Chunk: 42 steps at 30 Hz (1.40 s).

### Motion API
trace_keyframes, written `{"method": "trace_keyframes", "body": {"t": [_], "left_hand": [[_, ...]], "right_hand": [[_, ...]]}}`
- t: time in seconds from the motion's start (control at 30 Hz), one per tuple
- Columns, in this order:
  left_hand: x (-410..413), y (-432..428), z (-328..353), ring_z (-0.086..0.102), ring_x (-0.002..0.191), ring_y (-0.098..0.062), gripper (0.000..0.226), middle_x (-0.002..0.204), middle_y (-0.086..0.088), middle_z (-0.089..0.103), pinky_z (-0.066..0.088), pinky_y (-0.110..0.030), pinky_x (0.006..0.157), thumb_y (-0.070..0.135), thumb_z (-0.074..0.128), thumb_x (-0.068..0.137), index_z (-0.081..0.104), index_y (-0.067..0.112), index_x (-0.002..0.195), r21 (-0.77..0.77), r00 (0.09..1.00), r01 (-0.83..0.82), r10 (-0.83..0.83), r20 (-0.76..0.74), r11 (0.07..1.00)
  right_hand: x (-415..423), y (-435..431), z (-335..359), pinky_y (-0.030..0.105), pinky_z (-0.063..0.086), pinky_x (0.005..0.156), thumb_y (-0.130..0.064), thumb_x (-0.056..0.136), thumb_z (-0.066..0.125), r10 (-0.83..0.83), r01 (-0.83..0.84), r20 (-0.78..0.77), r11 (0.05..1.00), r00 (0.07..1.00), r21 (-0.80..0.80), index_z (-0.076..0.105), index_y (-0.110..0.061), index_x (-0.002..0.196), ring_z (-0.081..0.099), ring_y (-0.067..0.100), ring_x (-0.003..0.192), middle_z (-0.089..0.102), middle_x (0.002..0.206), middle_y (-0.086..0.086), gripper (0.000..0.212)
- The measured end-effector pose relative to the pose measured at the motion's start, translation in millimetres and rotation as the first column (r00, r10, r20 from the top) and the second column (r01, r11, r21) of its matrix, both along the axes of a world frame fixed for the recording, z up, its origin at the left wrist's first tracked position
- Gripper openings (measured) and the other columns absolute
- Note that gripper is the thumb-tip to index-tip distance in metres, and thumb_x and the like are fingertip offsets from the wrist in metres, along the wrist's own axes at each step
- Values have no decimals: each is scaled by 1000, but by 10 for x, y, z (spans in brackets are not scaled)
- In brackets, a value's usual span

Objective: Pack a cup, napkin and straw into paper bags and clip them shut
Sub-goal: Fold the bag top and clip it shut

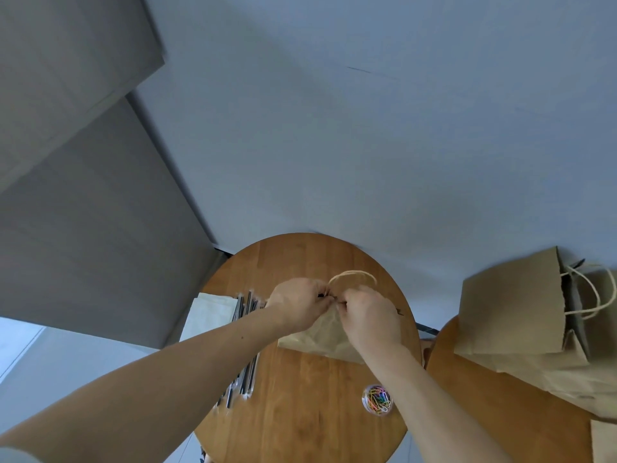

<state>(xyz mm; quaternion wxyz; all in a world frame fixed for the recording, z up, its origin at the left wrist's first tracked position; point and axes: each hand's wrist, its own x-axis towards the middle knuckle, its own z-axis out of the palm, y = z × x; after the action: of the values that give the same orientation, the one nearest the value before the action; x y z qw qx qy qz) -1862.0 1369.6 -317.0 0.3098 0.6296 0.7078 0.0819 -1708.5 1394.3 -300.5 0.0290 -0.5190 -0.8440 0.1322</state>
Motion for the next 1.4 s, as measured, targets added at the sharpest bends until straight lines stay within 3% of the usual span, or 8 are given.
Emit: {"method": "trace_keyframes", "body": {"t": [0.2,0.37,0.53,0.6,0.8,0.97,1.2,1.4], "left_hand": [[-54,15,20,64,86,-18,25,93,5,70,53,-40,74,37,46,101,67,27,111,-18,999,35,-34,34,999],[-63,29,-12,62,79,-18,26,85,3,68,51,-39,69,39,46,101,67,23,105,-10,999,46,-46,12,999],[-76,24,-60,59,75,-14,24,75,11,61,43,-31,58,41,48,99,67,26,103,9,999,22,-23,33,1000],[-89,31,-71,58,74,-13,24,73,12,58,38,-29,56,41,48,99,67,26,103,17,999,10,-11,38,1000],[-69,30,-86,57,68,-12,24,66,13,55,37,-28,54,41,50,99,69,26,101,26,999,20,-21,44,999],[-100,31,-59,55,69,-14,25,67,11,55,35,-29,54,38,49,99,70,24,103,15,998,33,-33,49,999],[-102,30,-24,58,72,-15,25,72,9,60,43,-32,59,38,48,100,69,25,106,5,997,39,-39,61,999],[-105,31,-9,60,74,-15,24,74,10,60,42,-30,60,37,49,100,69,25,104,6,996,39,-40,82,999]], "right_hand": [[-4,64,-15,26,47,70,-25,95,60,13,-10,-129,1000,992,25,65,-16,104,62,19,87,63,97,0,13],[16,113,-40,37,53,73,-21,86,74,-136,117,-328,990,935,-77,70,-11,89,63,18,79,69,86,0,12],[94,147,-56,39,54,72,-12,82,77,-76,36,-427,994,901,-100,78,-14,86,65,18,77,71,84,0,4],[148,174,-45,33,53,72,-18,82,79,-37,-7,-413,994,910,-106,79,-20,88,64,13,79,69,85,-6,6],[143,229,-26,29,47,68,-34,85,74,73,-89,-140,989,988,-118,77,-28,92,52,11,78,45,78,-14,10],[62,275,-51,27,49,67,-29,80,79,17,-34,-215,996,976,-76,68,-17,90,60,14,76,62,84,-5,19],[71,179,-101,35,53,73,-16,86,74,-20,-26,-377,993,926,-116,78,-16,97,64,18,80,68,88,1,11],[55,131,-117,28,56,79,-10,86,73,-66,18,-518,995,853,-96,79,-17,96,69,7,86,75,92,-8,13]]}}
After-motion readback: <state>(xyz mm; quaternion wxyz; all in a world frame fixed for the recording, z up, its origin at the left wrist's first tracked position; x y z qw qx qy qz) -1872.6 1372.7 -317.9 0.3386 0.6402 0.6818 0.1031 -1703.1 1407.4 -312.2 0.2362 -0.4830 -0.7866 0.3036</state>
